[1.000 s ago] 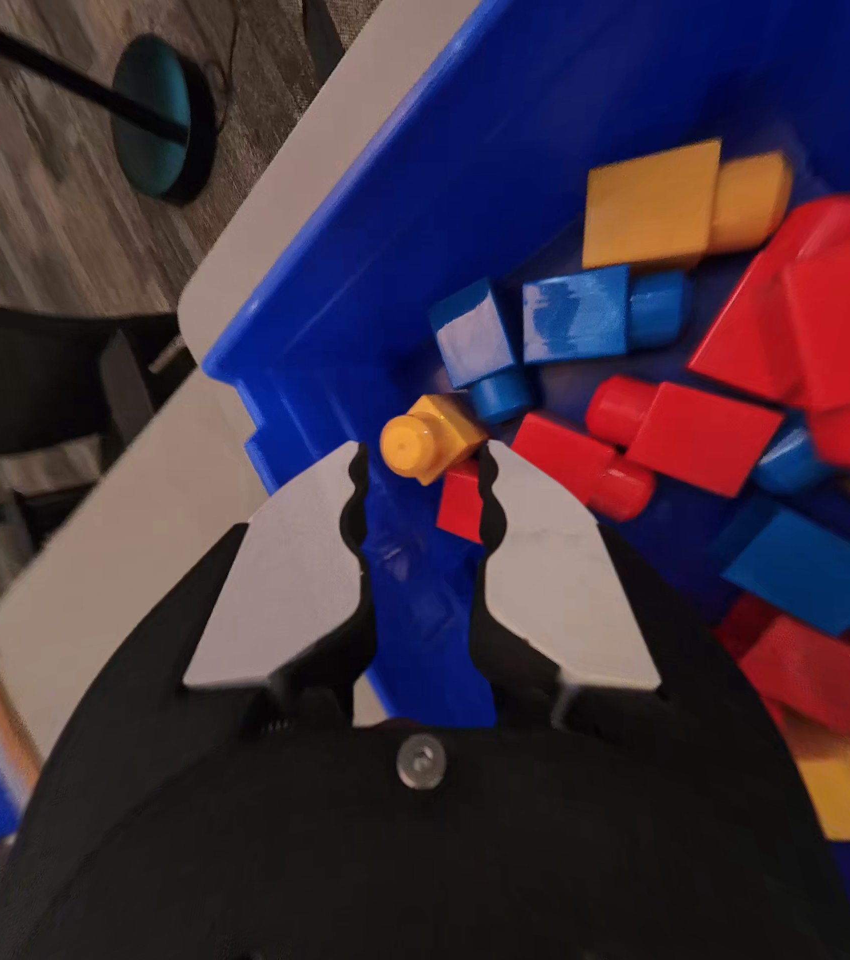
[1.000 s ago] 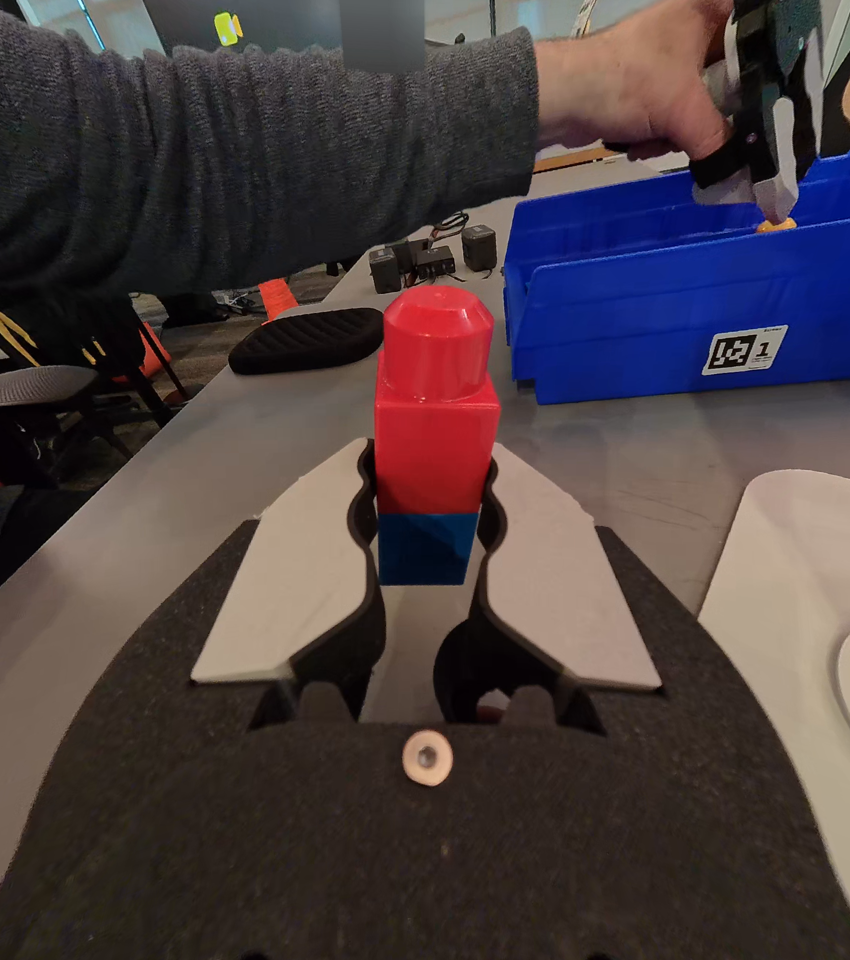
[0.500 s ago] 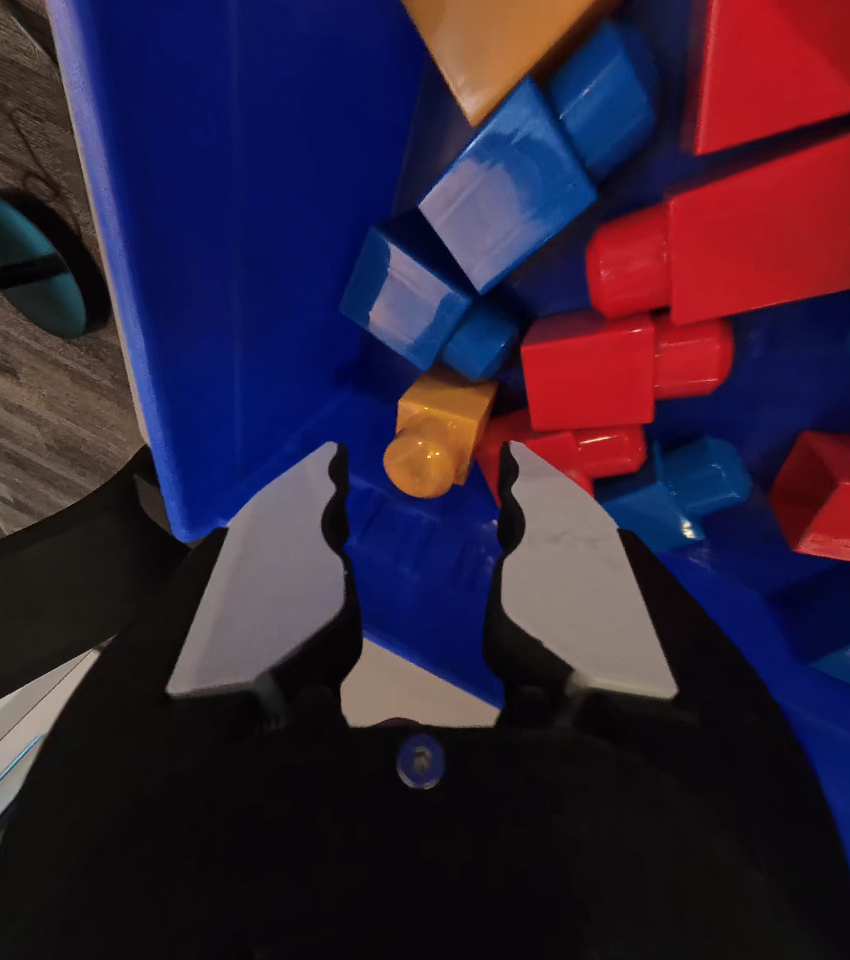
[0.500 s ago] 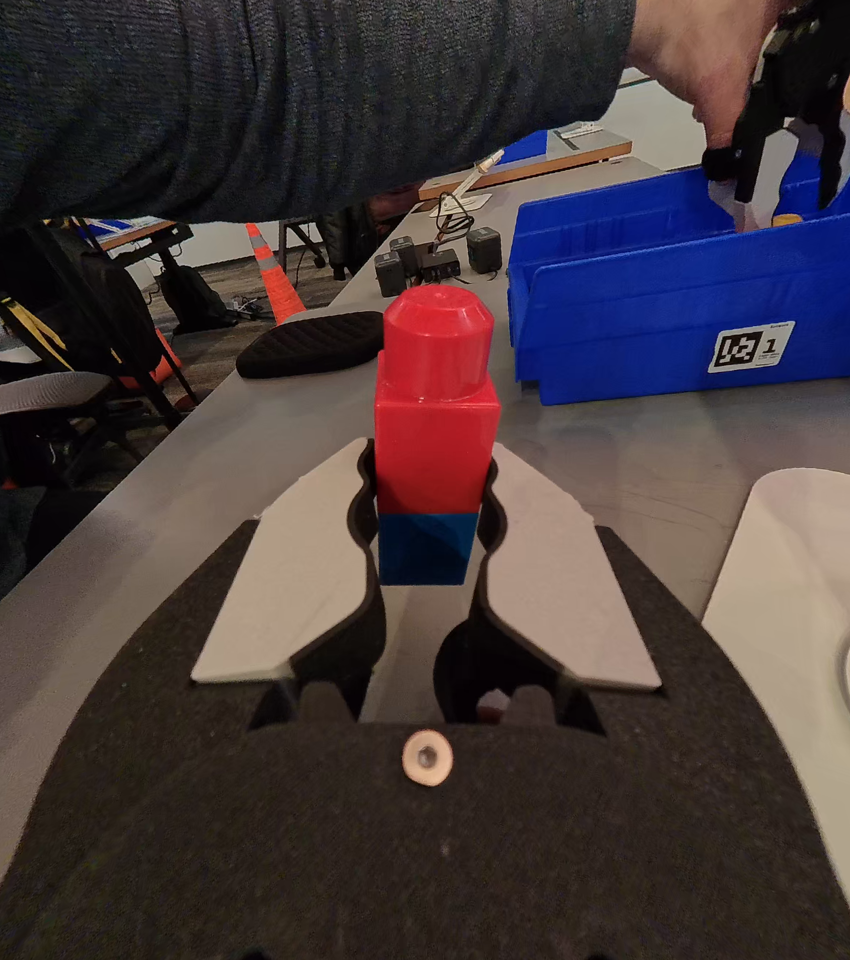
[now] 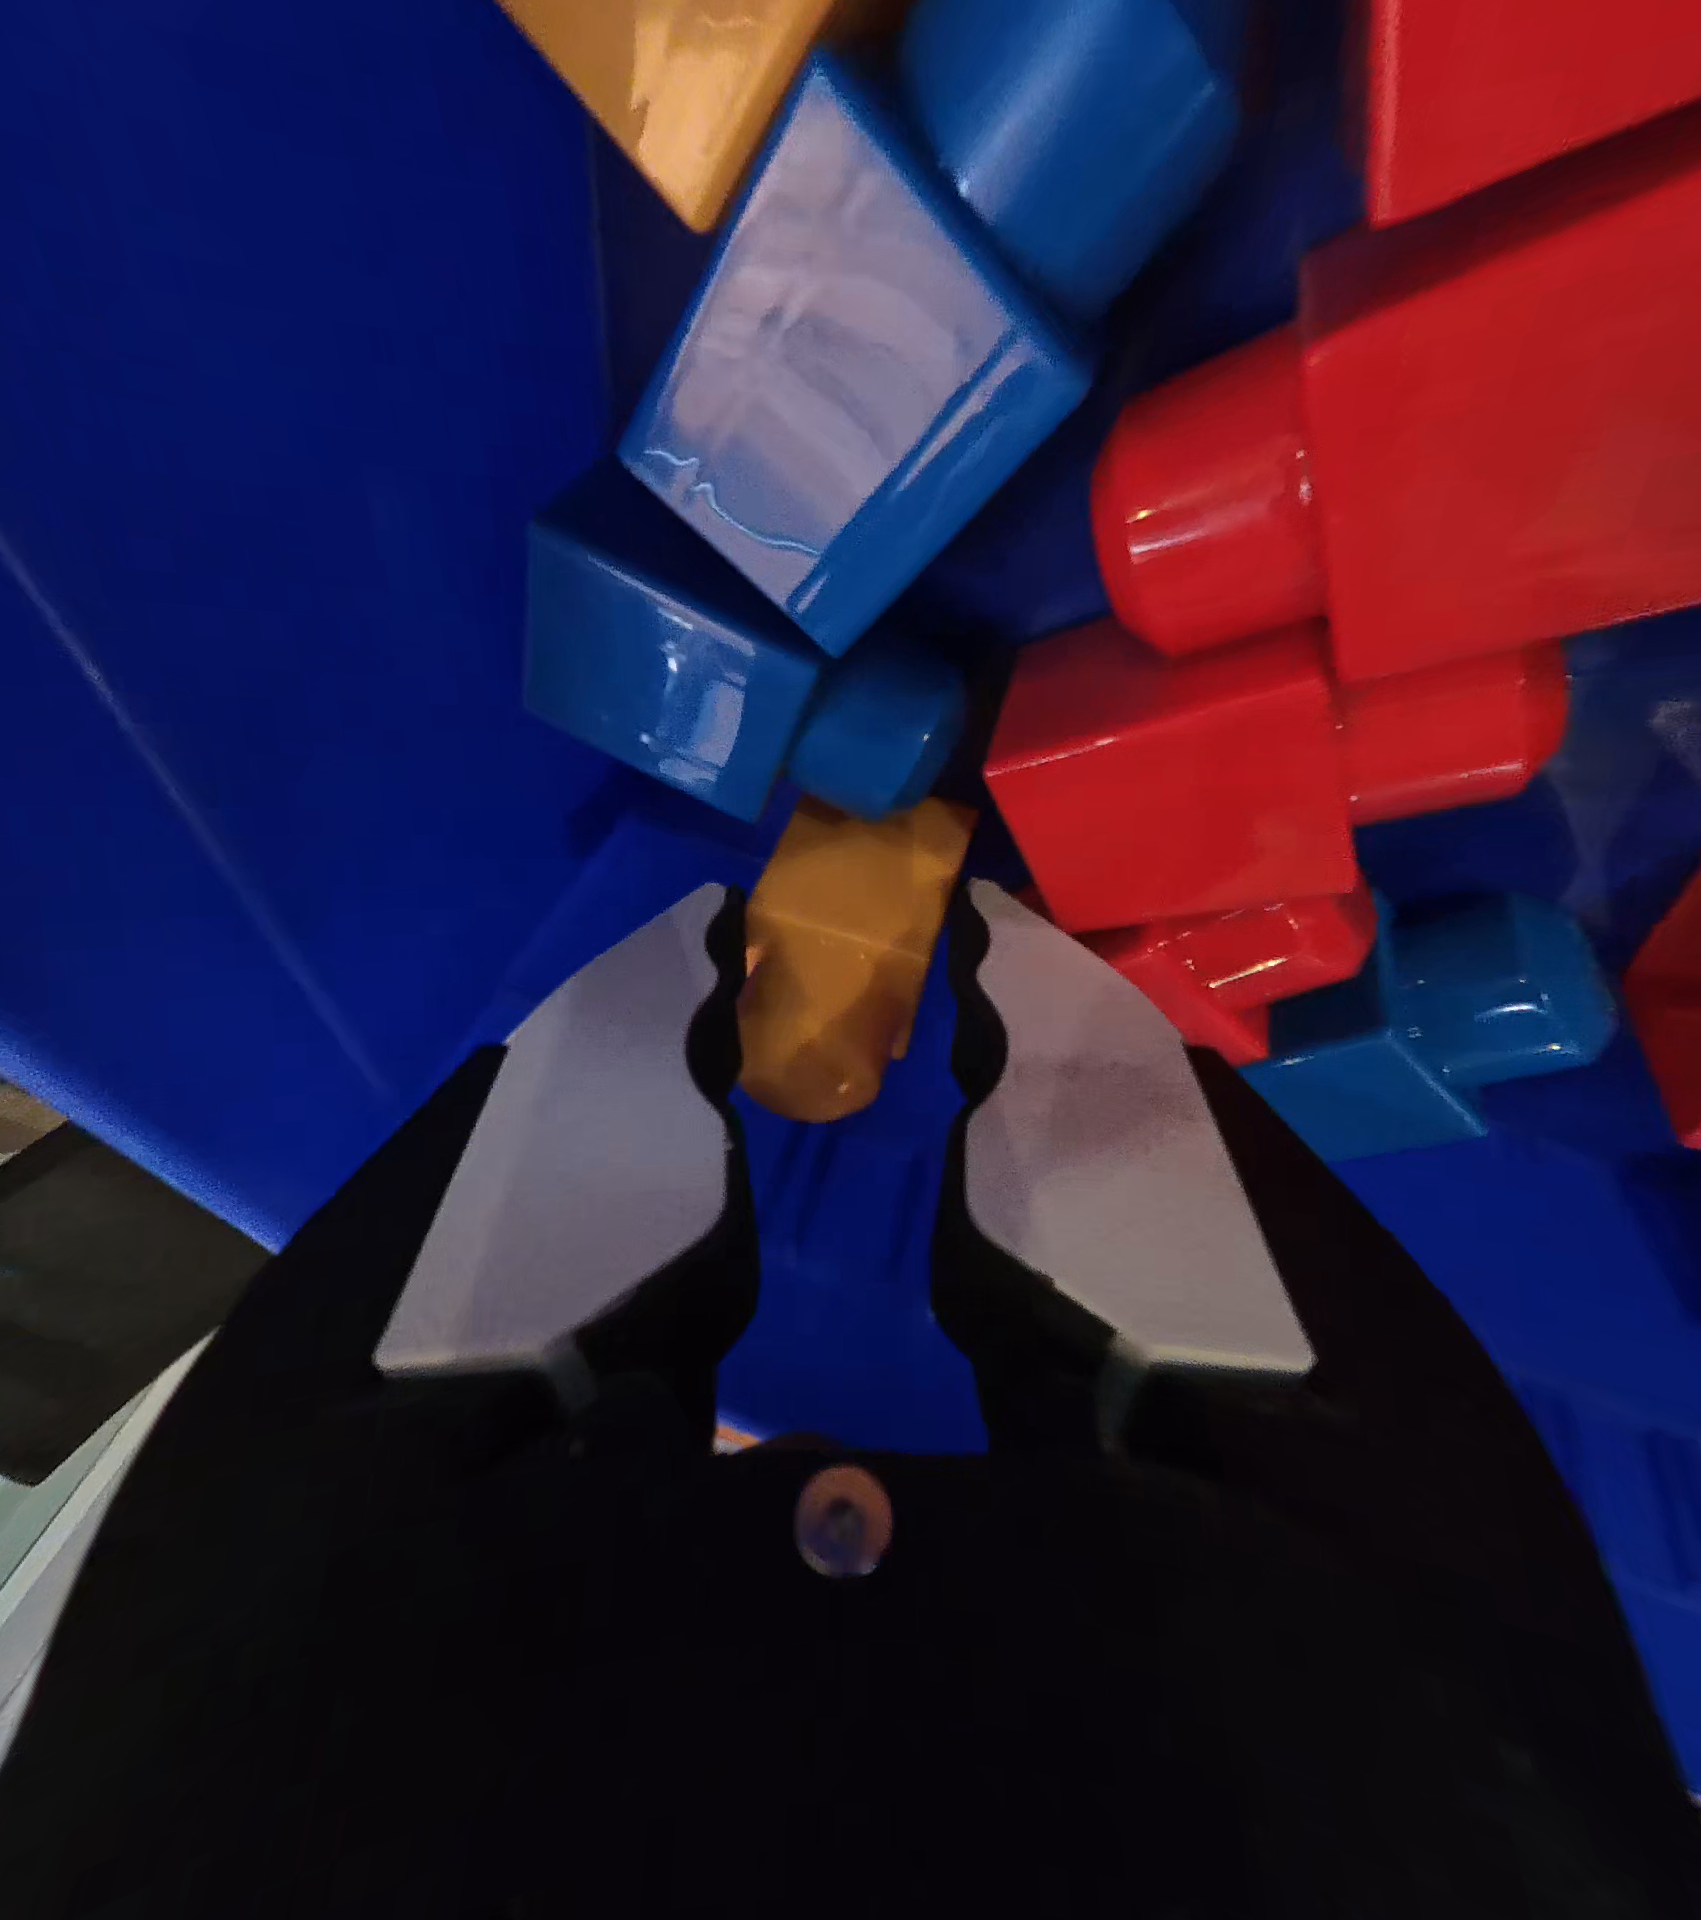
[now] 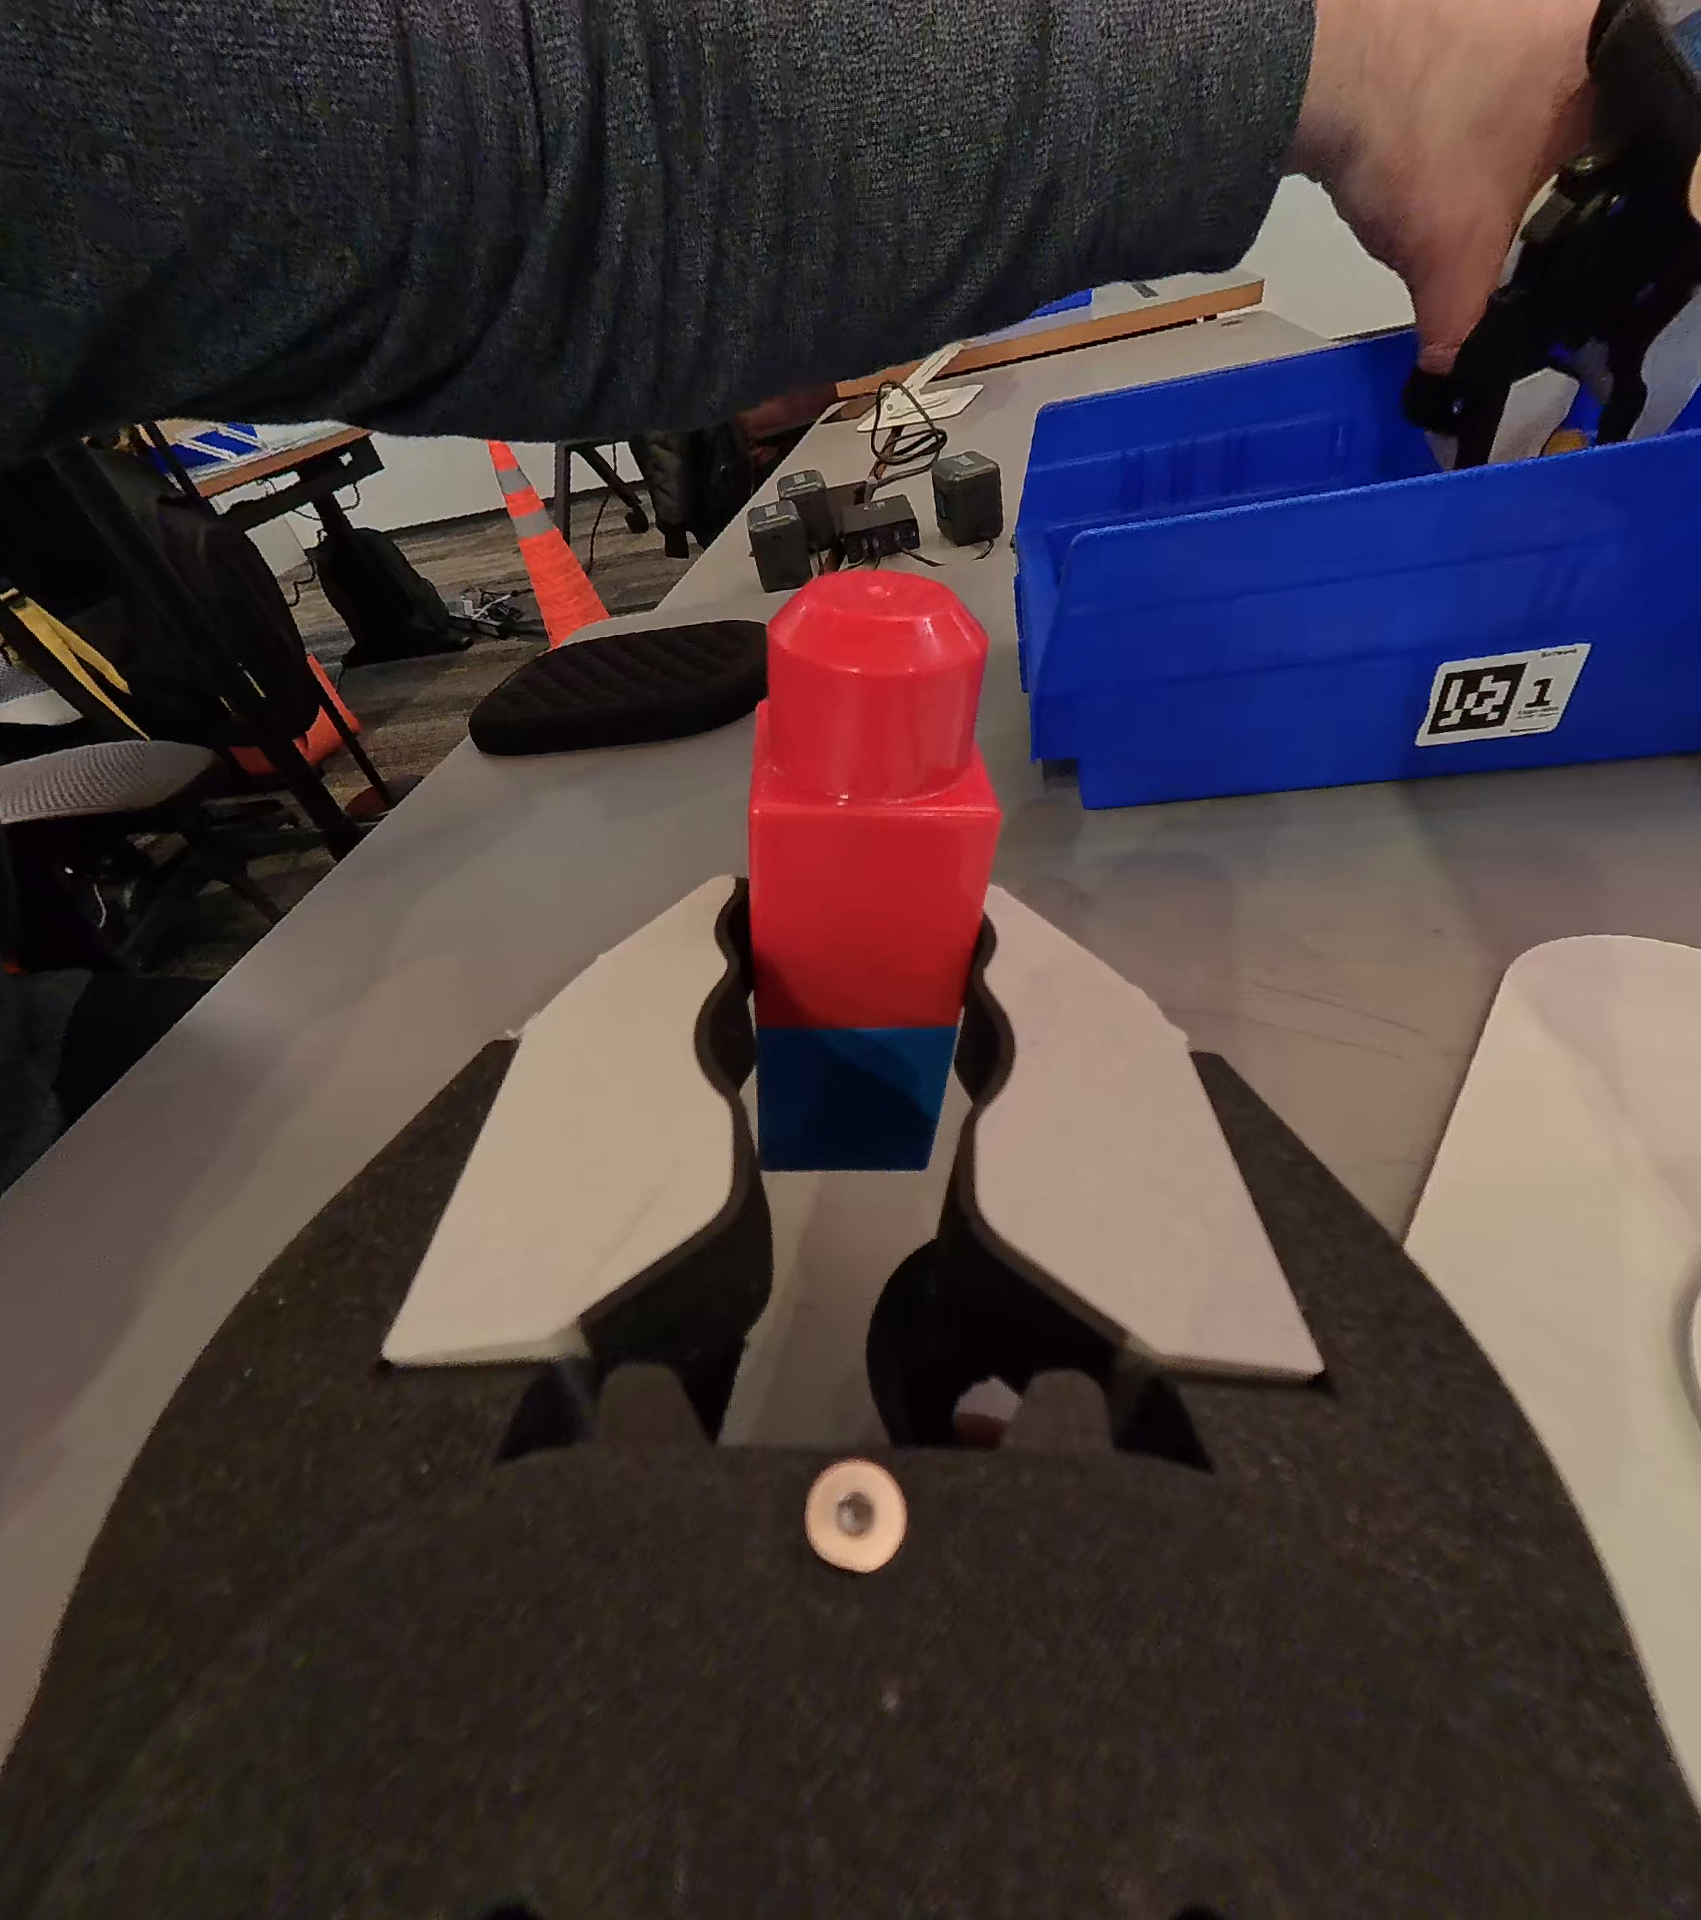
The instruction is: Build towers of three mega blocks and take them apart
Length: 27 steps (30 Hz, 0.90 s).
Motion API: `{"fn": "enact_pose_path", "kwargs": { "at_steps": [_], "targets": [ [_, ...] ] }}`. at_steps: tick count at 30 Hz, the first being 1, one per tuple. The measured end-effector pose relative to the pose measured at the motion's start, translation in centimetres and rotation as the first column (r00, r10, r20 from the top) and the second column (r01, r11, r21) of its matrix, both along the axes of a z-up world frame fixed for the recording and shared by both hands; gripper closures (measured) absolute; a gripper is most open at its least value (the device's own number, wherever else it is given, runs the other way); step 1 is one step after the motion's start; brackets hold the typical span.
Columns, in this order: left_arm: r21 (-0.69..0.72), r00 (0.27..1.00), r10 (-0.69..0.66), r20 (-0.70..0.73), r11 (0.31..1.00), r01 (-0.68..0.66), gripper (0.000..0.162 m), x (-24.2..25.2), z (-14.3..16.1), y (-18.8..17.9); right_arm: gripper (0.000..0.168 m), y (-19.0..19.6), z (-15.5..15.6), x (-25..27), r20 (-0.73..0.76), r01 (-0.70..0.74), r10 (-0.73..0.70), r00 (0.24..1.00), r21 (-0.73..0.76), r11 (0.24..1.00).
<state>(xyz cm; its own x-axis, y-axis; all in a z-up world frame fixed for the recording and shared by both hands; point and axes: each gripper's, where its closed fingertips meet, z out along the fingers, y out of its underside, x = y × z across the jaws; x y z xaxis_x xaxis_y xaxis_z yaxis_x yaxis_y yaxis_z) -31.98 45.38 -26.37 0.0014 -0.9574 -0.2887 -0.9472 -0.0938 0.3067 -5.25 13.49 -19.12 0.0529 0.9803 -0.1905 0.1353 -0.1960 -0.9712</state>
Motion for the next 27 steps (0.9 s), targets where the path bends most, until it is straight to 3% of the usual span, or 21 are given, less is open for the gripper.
{"fn": "enact_pose_path", "kwargs": {
  "at_steps": [4, 10, 13, 18, 24, 27],
  "targets": [
    [0.038, 0.999, 0.042, 0.021, 0.998, -0.043, 0.125, 0.0, 1.3, 0.1, 0.133, 0.1, 0.0, 0.0, 0.0, 0.008, -0.008, 1.0, 0.0, 1.0],
    [0.115, 0.99, 0.076, 0.118, 0.989, -0.09, 0.125, 1.6, 6.9, -2.9, 0.133, 0.3, -0.1, 0.0, 0.012, 0.027, -0.027, 1.0, 0.005, 1.0],
    [0.172, 0.98, 0.03, 0.194, 0.983, -0.064, 0.125, 3.4, 10.4, -6.0, 0.133, 0.4, -0.3, -0.2, 0.028, 0.044, -0.044, 0.999, 0.024, 0.999],
    [0.153, 0.936, -0.04, 0.349, 0.988, -0.014, 0.126, 8.2, 14.1, -13.9, 0.133, 0.6, -1.0, -0.5, 0.082, 0.09, -0.097, 0.992, 0.085, 0.992],
    [0.06, 0.905, -0.105, 0.413, 0.994, 0.088, 0.126, 15.7, 14.3, -23.1, 0.133, 0.9, -1.8, -0.8, 0.15, 0.144, -0.17, 0.974, 0.167, 0.975],
    [0.041, 0.91, -0.145, 0.388, 0.989, 0.14, 0.126, 18.8, 13.7, -25.9, 0.133, 0.9, -2.1, -1.0, 0.177, 0.153, -0.188, 0.966, 0.194, 0.969]
  ]
}}
